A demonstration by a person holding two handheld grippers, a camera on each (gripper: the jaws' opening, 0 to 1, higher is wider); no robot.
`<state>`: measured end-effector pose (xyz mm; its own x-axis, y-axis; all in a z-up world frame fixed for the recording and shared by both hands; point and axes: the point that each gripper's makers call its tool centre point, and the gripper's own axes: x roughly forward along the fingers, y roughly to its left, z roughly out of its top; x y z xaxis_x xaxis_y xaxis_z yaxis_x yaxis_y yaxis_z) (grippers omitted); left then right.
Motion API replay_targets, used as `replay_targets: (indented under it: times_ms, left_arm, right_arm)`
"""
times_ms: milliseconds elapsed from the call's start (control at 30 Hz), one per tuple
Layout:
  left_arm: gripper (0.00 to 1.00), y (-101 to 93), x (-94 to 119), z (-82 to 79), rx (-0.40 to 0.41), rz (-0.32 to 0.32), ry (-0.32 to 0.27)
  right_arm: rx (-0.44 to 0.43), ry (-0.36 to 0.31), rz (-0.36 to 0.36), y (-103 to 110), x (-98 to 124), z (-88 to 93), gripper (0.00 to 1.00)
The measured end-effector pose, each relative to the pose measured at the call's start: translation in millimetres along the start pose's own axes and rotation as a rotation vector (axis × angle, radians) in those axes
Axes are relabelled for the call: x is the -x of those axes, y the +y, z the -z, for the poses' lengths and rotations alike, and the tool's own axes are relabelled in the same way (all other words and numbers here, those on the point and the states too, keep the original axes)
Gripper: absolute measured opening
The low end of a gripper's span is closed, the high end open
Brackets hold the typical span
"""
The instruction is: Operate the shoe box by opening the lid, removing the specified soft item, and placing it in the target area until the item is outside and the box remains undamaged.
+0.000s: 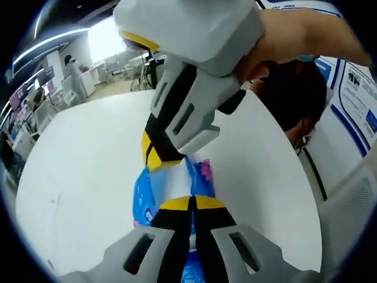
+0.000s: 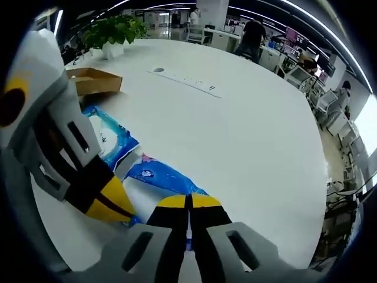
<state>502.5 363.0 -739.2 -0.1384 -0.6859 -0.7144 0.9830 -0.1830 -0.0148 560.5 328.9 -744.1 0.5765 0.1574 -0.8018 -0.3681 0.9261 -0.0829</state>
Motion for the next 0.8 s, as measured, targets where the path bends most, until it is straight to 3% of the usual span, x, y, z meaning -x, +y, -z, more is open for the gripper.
replay_targets:
  times_ms: [800]
  left_arm:
    - [0.00,0.0,-5.8,0.1,0.010,0.007,-0.014]
  right_arm:
    - [0.014,0.000,0.018,-3.8,-2.9,-3.3,0.00]
